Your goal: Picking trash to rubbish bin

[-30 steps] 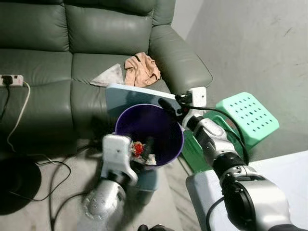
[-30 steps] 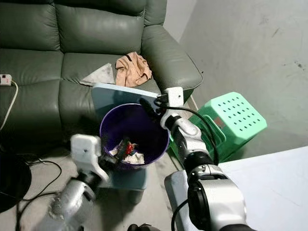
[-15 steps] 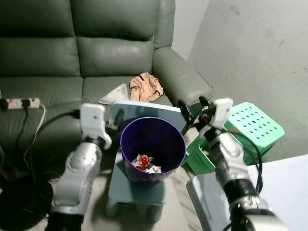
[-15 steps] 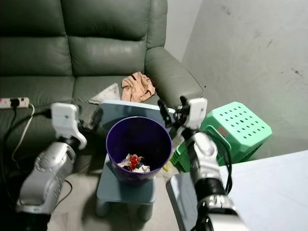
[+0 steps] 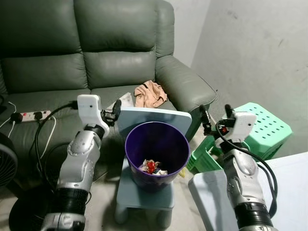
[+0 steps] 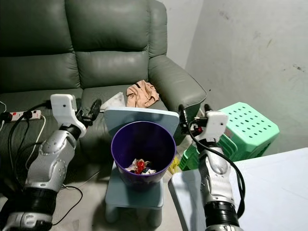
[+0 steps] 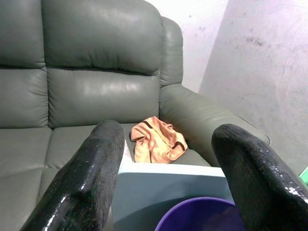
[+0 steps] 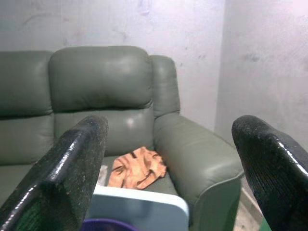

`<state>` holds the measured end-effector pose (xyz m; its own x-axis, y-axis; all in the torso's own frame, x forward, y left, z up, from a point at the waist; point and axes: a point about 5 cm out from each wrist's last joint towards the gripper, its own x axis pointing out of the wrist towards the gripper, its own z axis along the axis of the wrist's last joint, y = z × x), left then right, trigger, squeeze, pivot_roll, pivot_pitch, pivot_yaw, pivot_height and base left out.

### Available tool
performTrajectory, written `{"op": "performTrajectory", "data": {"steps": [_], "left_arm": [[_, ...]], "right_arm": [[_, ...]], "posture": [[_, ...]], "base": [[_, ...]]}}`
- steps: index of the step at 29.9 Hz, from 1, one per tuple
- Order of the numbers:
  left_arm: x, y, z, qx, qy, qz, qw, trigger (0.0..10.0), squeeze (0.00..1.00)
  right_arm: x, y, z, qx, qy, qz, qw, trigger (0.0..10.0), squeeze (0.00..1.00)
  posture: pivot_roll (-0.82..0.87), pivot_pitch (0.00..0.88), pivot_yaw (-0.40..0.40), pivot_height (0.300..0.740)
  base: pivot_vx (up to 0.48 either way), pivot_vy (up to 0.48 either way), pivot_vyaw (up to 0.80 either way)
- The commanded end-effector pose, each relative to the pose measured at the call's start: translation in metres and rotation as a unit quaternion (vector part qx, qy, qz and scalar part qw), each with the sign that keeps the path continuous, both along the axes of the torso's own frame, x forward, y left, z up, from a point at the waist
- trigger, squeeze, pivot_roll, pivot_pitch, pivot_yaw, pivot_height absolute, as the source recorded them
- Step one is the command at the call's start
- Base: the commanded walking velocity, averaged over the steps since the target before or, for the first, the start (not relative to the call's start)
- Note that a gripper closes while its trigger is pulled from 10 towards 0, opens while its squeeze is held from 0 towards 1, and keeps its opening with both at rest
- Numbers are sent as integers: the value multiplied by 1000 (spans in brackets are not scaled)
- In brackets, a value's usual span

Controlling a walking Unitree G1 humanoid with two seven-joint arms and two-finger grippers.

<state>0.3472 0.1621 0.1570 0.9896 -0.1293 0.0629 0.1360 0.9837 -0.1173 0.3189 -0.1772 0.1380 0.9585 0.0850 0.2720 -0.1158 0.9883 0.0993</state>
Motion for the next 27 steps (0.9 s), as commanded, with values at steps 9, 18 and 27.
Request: {"op": "performTrajectory", "data": {"steps": [9,18,27], "left_arm": [[9,-6,-1,-11,-6,-15,1000,10000,0],[13,-5,0,-10,-13,-13,1000,10000,0],[13,-4,-3,-4,-13,-9,1000,10000,0]], "right_arm": [[-8,-3,2,-6,18,-22,1000,10000,0],[-8,-5,2,-8,33,-27,999,10000,0],[-9,-5,1,-18,43,-22,999,10000,0]], "posture": [[-38,0,-38,740],[-36,0,-46,740],[-33,0,-56,740]], "base": [[0,458,0],[0,358,-603],[0,0,-769]]}}
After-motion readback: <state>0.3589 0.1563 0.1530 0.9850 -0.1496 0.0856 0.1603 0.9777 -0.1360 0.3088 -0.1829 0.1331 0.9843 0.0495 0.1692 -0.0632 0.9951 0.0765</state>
